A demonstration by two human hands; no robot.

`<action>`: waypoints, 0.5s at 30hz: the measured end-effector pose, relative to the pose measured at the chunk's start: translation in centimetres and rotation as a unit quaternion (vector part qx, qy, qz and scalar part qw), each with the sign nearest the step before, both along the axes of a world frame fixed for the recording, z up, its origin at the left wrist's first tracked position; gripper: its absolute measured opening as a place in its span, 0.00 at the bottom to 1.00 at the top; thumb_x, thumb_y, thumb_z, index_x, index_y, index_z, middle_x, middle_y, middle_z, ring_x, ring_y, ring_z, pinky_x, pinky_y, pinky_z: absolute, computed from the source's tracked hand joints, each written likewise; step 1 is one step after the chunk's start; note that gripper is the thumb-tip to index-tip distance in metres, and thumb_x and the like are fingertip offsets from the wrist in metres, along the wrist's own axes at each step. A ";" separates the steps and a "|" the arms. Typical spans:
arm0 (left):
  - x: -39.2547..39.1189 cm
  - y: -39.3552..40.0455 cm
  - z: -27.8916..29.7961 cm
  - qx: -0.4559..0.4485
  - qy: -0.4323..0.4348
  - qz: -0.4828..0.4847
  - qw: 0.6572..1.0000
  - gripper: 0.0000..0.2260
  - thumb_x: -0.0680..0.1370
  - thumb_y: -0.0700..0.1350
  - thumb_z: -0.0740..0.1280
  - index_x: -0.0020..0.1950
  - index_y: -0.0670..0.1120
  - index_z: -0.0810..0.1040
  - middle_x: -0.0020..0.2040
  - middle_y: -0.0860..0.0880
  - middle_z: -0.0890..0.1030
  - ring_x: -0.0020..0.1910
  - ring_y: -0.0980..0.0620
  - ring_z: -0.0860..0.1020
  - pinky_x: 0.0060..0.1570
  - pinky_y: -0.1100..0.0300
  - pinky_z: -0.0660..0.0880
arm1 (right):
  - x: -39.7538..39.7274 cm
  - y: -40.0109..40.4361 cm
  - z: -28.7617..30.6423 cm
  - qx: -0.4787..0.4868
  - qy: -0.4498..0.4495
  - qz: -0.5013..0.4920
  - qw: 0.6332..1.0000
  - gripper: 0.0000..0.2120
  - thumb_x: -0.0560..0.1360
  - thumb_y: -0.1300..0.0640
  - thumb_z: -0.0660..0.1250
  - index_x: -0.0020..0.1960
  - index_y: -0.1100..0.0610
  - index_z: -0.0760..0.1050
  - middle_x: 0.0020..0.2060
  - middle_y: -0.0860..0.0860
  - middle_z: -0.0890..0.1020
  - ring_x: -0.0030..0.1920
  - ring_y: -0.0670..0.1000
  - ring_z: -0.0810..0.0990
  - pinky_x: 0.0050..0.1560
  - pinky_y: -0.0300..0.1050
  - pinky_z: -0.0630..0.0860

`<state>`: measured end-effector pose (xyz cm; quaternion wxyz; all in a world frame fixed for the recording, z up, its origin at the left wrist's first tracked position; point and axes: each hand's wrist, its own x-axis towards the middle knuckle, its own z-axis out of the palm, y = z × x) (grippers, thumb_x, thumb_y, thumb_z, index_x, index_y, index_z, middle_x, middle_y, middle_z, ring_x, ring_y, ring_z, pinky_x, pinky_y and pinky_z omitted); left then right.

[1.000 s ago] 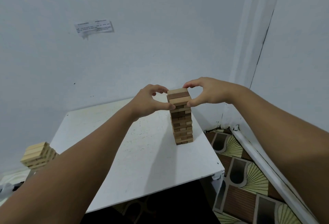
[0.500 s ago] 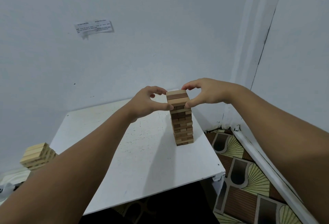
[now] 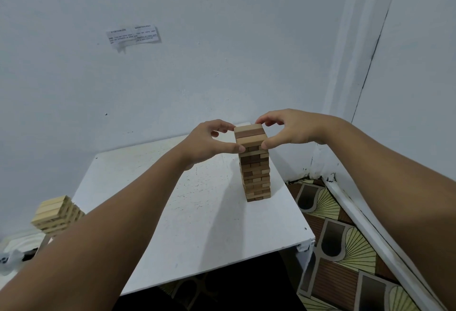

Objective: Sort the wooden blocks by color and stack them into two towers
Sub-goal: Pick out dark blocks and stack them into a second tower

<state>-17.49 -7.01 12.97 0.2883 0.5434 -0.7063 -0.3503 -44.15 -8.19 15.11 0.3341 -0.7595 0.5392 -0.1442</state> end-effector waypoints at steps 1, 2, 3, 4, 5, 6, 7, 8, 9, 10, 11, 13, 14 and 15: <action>0.1 0.1 0.0 0.001 0.000 0.002 1.000 0.27 0.68 0.56 0.82 0.66 0.58 0.80 0.63 0.56 0.76 0.65 0.52 0.72 0.54 0.54 0.71 | -0.1 0.0 0.0 0.003 0.004 -0.001 1.000 0.34 0.68 0.41 0.80 0.70 0.35 0.71 0.70 0.45 0.70 0.71 0.51 0.67 0.63 0.50 0.67; 0.2 0.1 0.0 0.003 0.001 0.002 1.000 0.28 0.68 0.56 0.82 0.66 0.58 0.80 0.64 0.56 0.76 0.66 0.52 0.72 0.54 0.53 0.71 | -0.1 0.1 0.1 0.006 0.009 -0.002 1.000 0.35 0.68 0.40 0.80 0.71 0.35 0.70 0.72 0.46 0.69 0.72 0.51 0.66 0.64 0.51 0.67; 0.3 0.2 0.0 0.006 0.000 0.002 1.000 0.30 0.67 0.56 0.83 0.68 0.59 0.79 0.65 0.55 0.76 0.66 0.52 0.72 0.55 0.53 0.72 | -0.2 0.2 0.2 0.007 0.011 -0.003 1.000 0.38 0.68 0.40 0.80 0.73 0.36 0.68 0.74 0.47 0.67 0.73 0.52 0.65 0.65 0.51 0.66; 0.3 0.3 0.0 0.010 0.000 0.002 1.000 0.32 0.67 0.57 0.83 0.69 0.59 0.77 0.65 0.55 0.75 0.66 0.52 0.72 0.55 0.53 0.72 | -0.1 0.4 0.5 0.008 0.010 -0.003 1.000 0.40 0.68 0.39 0.80 0.76 0.37 0.66 0.76 0.48 0.66 0.74 0.53 0.64 0.66 0.51 0.66; 0.4 0.5 0.1 0.013 0.002 0.003 1.000 0.34 0.67 0.57 0.83 0.71 0.59 0.76 0.66 0.54 0.75 0.66 0.51 0.72 0.55 0.54 0.72 | 0.0 0.6 0.8 0.007 0.004 -0.003 1.000 0.42 0.69 0.39 0.78 0.78 0.38 0.63 0.78 0.49 0.64 0.76 0.54 0.62 0.69 0.51 0.65; 0.5 0.6 0.1 0.016 0.008 0.005 1.000 0.36 0.67 0.58 0.82 0.73 0.59 0.74 0.67 0.54 0.75 0.66 0.51 0.72 0.55 0.54 0.72 | 0.1 0.8 1.0 0.003 -0.004 -0.004 1.000 0.42 0.71 0.38 0.76 0.79 0.39 0.61 0.79 0.49 0.62 0.78 0.54 0.61 0.71 0.53 0.64; 0.6 0.8 0.1 0.018 0.018 0.009 1.000 0.37 0.67 0.60 0.81 0.74 0.59 0.73 0.67 0.54 0.75 0.66 0.51 0.72 0.56 0.54 0.72 | 0.3 0.8 1.3 -0.003 -0.014 -0.007 1.000 0.41 0.72 0.37 0.74 0.80 0.39 0.60 0.80 0.49 0.61 0.79 0.54 0.60 0.73 0.54 0.62; 0.8 0.9 0.3 0.019 0.030 0.013 0.999 0.37 0.68 0.62 0.79 0.75 0.59 0.72 0.67 0.53 0.75 0.66 0.52 0.73 0.57 0.54 0.72 | 0.6 0.9 1.5 -0.013 -0.028 -0.013 0.999 0.38 0.75 0.36 0.71 0.80 0.40 0.60 0.80 0.49 0.62 0.79 0.53 0.60 0.74 0.54 0.62; 1.1 1.2 0.4 0.019 0.042 0.018 0.999 0.35 0.70 0.64 0.76 0.75 0.58 0.72 0.68 0.53 0.75 0.66 0.52 0.73 0.58 0.54 0.71 | 0.9 0.9 1.7 -0.025 -0.046 -0.019 0.998 0.35 0.77 0.35 0.68 0.80 0.40 0.61 0.80 0.49 0.63 0.79 0.53 0.61 0.74 0.55 0.62; 1.4 1.5 0.6 0.017 0.056 0.025 0.998 0.33 0.73 0.65 0.73 0.75 0.57 0.72 0.68 0.53 0.76 0.67 0.53 0.73 0.60 0.54 0.69 | 1.3 0.9 1.9 -0.040 -0.066 -0.024 0.997 0.31 0.79 0.36 0.65 0.79 0.40 0.62 0.79 0.49 0.64 0.78 0.52 0.63 0.75 0.54 0.62; 1.8 1.8 0.7 0.012 0.071 0.037 0.997 0.30 0.76 0.65 0.70 0.75 0.55 0.72 0.67 0.54 0.77 0.66 0.54 0.74 0.61 0.54 0.68 | 1.8 0.9 2.1 -0.058 -0.084 -0.029 0.994 0.28 0.81 0.37 0.63 0.78 0.41 0.64 0.78 0.49 0.66 0.77 0.51 0.65 0.75 0.54 0.63; 2.9 2.2 0.7 -0.018 0.088 0.070 0.993 0.26 0.79 0.63 0.68 0.74 0.53 0.73 0.64 0.55 0.78 0.64 0.59 0.75 0.60 0.58 0.70 | 3.2 0.9 2.5 -0.100 -0.103 -0.029 0.989 0.24 0.83 0.40 0.59 0.77 0.43 0.67 0.76 0.45 0.69 0.75 0.48 0.67 0.75 0.52 0.64; 3.6 2.4 0.6 -0.039 0.081 0.089 0.992 0.25 0.80 0.61 0.68 0.74 0.53 0.74 0.63 0.55 0.79 0.62 0.60 0.76 0.59 0.59 0.72 | 4.1 1.1 2.8 -0.123 -0.100 -0.026 0.987 0.23 0.84 0.42 0.58 0.77 0.44 0.67 0.75 0.44 0.70 0.75 0.47 0.68 0.74 0.50 0.64; 4.4 2.6 0.6 -0.059 0.061 0.108 0.991 0.24 0.81 0.61 0.67 0.74 0.53 0.73 0.63 0.55 0.79 0.63 0.58 0.76 0.59 0.59 0.73 | 5.1 1.1 2.9 -0.144 -0.087 -0.022 0.985 0.22 0.85 0.42 0.57 0.78 0.46 0.67 0.75 0.44 0.71 0.74 0.47 0.68 0.72 0.47 0.64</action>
